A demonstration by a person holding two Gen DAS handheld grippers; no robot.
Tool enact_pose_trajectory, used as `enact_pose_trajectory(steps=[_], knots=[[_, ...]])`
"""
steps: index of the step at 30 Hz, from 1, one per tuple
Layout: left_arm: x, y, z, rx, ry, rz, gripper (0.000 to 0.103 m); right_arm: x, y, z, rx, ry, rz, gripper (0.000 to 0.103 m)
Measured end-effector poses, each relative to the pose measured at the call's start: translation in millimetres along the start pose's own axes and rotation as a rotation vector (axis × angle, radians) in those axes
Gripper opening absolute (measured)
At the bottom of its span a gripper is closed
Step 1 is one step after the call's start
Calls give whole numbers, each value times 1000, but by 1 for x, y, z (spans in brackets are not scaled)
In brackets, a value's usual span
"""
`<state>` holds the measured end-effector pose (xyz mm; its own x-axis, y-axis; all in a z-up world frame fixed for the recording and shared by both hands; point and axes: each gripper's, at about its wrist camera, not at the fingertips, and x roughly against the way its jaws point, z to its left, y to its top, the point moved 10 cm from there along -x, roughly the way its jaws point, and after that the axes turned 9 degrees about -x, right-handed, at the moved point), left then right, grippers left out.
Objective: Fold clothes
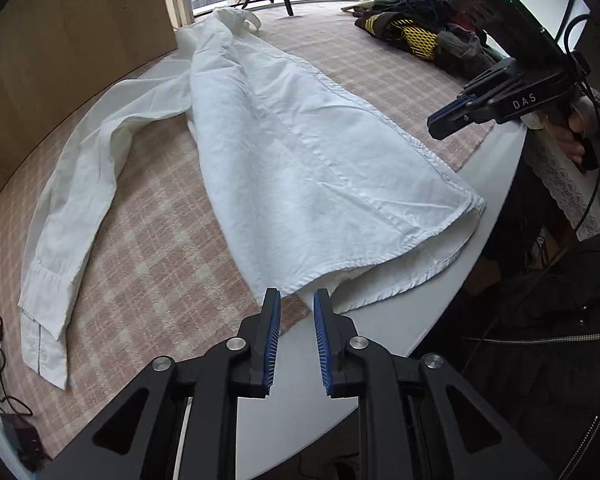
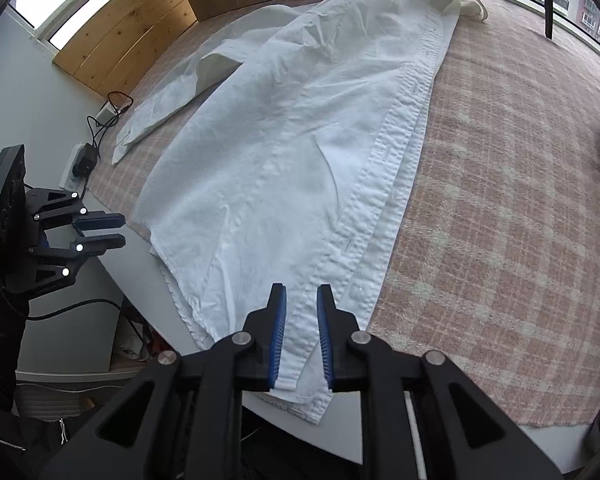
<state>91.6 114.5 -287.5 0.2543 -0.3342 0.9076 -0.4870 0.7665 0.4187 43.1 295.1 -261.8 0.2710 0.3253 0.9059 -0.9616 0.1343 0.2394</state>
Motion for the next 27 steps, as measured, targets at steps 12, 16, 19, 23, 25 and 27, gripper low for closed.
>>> enact_pose_trajectory(steps=[12, 16, 19, 23, 25, 27], knots=[[-34, 69, 133, -66, 382, 84, 44, -48, -9, 31, 42, 70, 84, 26], [-73, 93, 163, -137, 395, 117, 47, -54, -8, 27, -49, 39, 67, 26], [-106, 101, 191, -169, 424, 158, 47, -56, -7, 25, -119, 13, 47, 30], [-116, 112, 219, -156, 392, 127, 10, -58, -7, 22, -210, -33, 21, 34], [-111, 116, 236, -121, 368, 108, 3, -59, -9, 21, -247, -65, 14, 34], [-100, 122, 255, -98, 358, 77, 3, -60, -10, 22, -266, -88, 10, 34]])
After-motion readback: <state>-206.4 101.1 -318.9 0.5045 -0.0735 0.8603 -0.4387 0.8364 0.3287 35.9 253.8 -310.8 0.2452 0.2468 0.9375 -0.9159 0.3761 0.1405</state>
